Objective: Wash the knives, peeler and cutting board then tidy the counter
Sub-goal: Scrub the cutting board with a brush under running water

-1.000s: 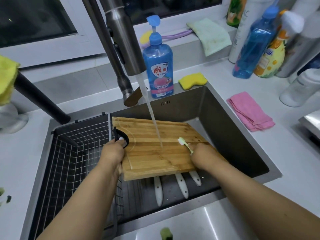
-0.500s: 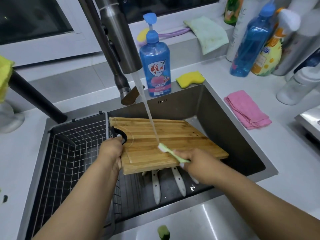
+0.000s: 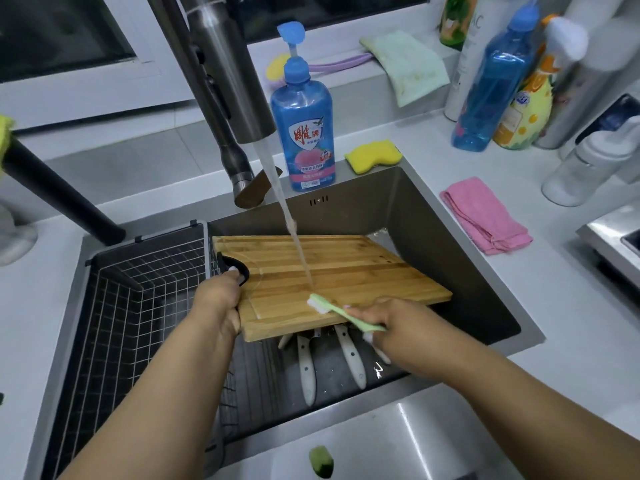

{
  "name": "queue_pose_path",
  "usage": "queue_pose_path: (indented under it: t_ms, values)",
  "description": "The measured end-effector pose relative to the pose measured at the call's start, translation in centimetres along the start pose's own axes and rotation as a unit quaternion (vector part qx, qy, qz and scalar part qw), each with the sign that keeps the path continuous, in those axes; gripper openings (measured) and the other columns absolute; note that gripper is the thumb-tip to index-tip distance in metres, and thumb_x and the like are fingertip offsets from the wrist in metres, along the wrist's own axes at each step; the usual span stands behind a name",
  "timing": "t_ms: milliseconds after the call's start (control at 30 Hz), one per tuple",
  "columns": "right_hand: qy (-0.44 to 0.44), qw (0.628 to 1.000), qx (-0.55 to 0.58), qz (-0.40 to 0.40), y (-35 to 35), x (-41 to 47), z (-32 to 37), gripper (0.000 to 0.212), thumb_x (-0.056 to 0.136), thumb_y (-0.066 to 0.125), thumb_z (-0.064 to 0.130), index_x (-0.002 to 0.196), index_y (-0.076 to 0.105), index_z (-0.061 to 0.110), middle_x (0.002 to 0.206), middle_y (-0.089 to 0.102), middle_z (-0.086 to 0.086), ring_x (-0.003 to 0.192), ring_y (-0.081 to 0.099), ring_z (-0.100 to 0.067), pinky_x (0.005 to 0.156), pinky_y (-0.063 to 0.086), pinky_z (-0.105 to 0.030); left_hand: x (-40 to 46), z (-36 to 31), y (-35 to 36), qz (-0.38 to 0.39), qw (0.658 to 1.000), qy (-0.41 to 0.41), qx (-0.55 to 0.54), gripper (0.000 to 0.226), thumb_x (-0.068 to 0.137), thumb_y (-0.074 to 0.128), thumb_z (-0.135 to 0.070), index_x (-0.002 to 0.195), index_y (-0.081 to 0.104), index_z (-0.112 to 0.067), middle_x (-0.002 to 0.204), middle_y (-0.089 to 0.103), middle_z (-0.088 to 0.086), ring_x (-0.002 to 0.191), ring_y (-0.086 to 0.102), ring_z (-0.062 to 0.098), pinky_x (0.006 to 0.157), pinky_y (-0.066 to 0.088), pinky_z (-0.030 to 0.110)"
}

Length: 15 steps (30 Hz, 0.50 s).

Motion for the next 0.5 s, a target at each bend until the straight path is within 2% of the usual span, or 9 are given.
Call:
queue_pose_path:
  t_ms: [100, 233, 267, 333, 367, 400, 433, 500]
  values:
    - [0.054, 0.998, -0.036, -0.009, -0.9, 0.1, -2.0, 0.055, 0.092, 0.051, 0.016, 0.137, 0.044, 0.047, 0.098, 0.062, 0.003, 0.083, 0.061, -0.016, 0.071, 0.052, -0.03, 0.1, 0.1, -0.1, -0.001, 1.0, 0.001, 0.003, 0.033, 0.1, 0.049, -0.022, 0.127, 0.052, -0.004, 0.121, 0.062, 0.017, 0.103, 0.063, 0.036, 0.062, 0.054, 0.047]
    - [0.003, 0.999, 0.018, 0.032, 0.2, -1.0, 0.0, 0.048, 0.095, 0.052, 0.022, 0.134, 0.045, 0.05, 0.107, 0.059, 0.003, 0.095, 0.058, -0.017, 0.082, 0.051, -0.03, 0.4, -0.1, -0.1, 0.003, 1.0, -0.004, 0.011, 0.033, 0.098, 0.05, -0.025, 0.124, 0.055, -0.006, 0.119, 0.063, 0.02, 0.095, 0.065, 0.036, 0.058, 0.056, 0.048]
    - [0.006, 0.999, 0.04, 0.035, 0.4, -1.1, -0.1, 0.048, 0.094, 0.052, 0.021, 0.132, 0.047, 0.051, 0.103, 0.06, 0.004, 0.092, 0.059, -0.016, 0.08, 0.052, -0.029, 0.4, -0.1, -0.2, 0.003, 1.0, -0.004, 0.009, 0.033, 0.098, 0.051, -0.026, 0.124, 0.055, -0.006, 0.118, 0.064, 0.02, 0.093, 0.065, 0.036, 0.059, 0.056, 0.048]
    - [0.045, 0.997, 0.066, 0.011, 0.2, -0.2, -1.9, 0.048, 0.093, 0.053, 0.018, 0.128, 0.051, 0.052, 0.09, 0.062, 0.006, 0.076, 0.059, -0.013, 0.065, 0.05, -0.026, 0.2, 0.0, -0.3, 0.0, 1.0, 0.0, 0.005, 0.031, 0.099, 0.049, -0.026, 0.123, 0.054, -0.006, 0.115, 0.063, 0.019, 0.086, 0.065, 0.035, 0.063, 0.055, 0.048]
    - [0.072, 0.996, 0.056, -0.008, -0.1, 0.5, -3.2, 0.048, 0.092, 0.054, 0.017, 0.128, 0.052, 0.049, 0.09, 0.064, 0.005, 0.076, 0.06, -0.013, 0.065, 0.05, -0.027, 0.2, 0.1, -0.4, -0.001, 1.0, 0.003, 0.004, 0.03, 0.1, 0.048, -0.026, 0.123, 0.053, -0.007, 0.114, 0.063, 0.019, 0.083, 0.064, 0.034, 0.064, 0.054, 0.048]
    - [0.099, 0.995, 0.026, -0.022, -0.5, 1.5, -4.8, 0.046, 0.092, 0.053, 0.017, 0.13, 0.053, 0.044, 0.098, 0.067, 0.002, 0.083, 0.063, -0.017, 0.071, 0.051, -0.028, 0.1, 0.3, -0.4, -0.002, 1.0, 0.007, 0.005, 0.031, 0.1, 0.047, -0.027, 0.124, 0.052, -0.007, 0.113, 0.063, 0.019, 0.084, 0.064, 0.034, 0.065, 0.054, 0.048]
    - [0.125, 0.991, -0.022, -0.029, -0.9, 2.6, -6.3, 0.043, 0.092, 0.051, 0.016, 0.13, 0.055, 0.036, 0.108, 0.067, -0.003, 0.094, 0.064, -0.021, 0.079, 0.05, -0.028, 0.2, 0.5, -0.5, 0.002, 1.0, 0.009, 0.006, 0.033, 0.1, 0.047, -0.027, 0.126, 0.051, -0.008, 0.115, 0.063, 0.019, 0.087, 0.065, 0.035, 0.065, 0.055, 0.047]
    - [0.166, 0.979, -0.11, -0.039, -1.9, 4.4, -8.4, 0.036, 0.093, 0.046, 0.015, 0.125, 0.06, 0.018, 0.117, 0.064, -0.011, 0.106, 0.061, -0.028, 0.081, 0.045, -0.025, 0.1, 0.9, -0.6, 0.004, 1.0, 0.011, 0.001, 0.039, 0.1, 0.045, -0.028, 0.135, 0.047, -0.011, 0.122, 0.061, 0.02, 0.097, 0.064, 0.037, 0.061, 0.057, 0.047]
Point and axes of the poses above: each hand's wrist, its own x-axis towards the middle knuckle, its own y-axis out of the palm, z = x × y, the point moved 3 cm from there along x, towards the middle knuckle
